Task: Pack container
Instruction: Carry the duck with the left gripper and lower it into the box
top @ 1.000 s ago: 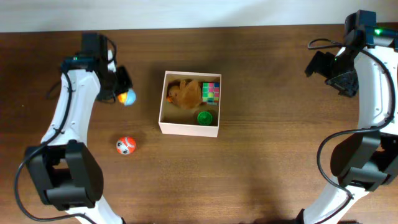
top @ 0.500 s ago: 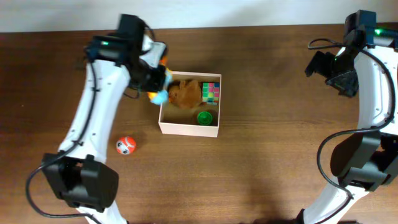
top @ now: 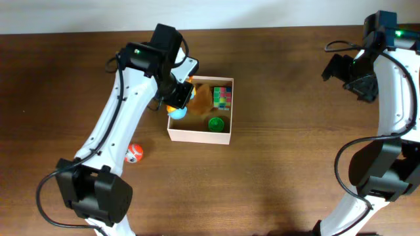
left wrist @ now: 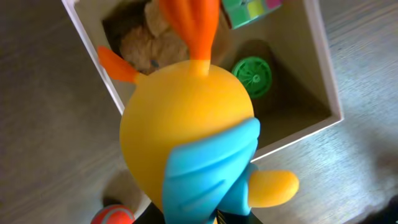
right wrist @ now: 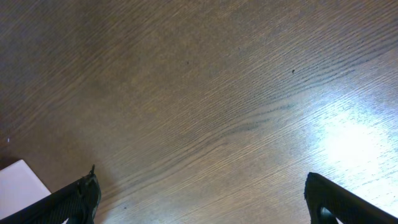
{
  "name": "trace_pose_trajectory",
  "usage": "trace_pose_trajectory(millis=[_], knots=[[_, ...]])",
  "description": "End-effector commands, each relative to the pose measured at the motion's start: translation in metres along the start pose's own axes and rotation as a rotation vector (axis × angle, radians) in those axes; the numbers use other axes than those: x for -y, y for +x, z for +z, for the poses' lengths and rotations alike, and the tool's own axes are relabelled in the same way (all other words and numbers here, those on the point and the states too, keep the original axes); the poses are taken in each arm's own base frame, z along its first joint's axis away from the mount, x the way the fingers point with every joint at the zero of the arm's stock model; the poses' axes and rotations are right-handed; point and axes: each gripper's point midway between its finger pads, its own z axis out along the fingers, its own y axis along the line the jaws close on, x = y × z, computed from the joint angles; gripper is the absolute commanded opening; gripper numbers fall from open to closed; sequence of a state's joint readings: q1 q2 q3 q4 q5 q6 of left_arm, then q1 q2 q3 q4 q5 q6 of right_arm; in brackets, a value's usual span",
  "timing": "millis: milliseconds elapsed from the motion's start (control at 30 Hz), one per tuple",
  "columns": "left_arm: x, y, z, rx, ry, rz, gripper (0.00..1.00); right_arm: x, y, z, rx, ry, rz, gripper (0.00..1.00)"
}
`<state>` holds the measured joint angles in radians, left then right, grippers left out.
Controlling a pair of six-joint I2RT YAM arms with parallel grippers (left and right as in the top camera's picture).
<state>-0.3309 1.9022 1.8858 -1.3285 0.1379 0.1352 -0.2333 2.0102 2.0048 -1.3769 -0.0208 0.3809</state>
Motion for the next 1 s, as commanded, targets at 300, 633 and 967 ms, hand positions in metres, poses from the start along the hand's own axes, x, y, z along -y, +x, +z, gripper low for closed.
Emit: trace_pose_trajectory(millis=[300,633,967], knots=[[-0.002,0.015,0.032,-0.065,0.006,0.036,0.16,0.001,-0.004,-0.009,0.028,-0.004,-0.004,0.99],[-0.005,0.022,0.061,-0.072,0.005,-0.057,0.16,0.001,-0.004,-0.009,0.028,-0.004,-0.004,0.98],[-0.007,0.024,0.072,-0.071,0.004,-0.068,0.17,0.001,-0.004,-0.009,0.028,-0.004,-0.004,0.99]])
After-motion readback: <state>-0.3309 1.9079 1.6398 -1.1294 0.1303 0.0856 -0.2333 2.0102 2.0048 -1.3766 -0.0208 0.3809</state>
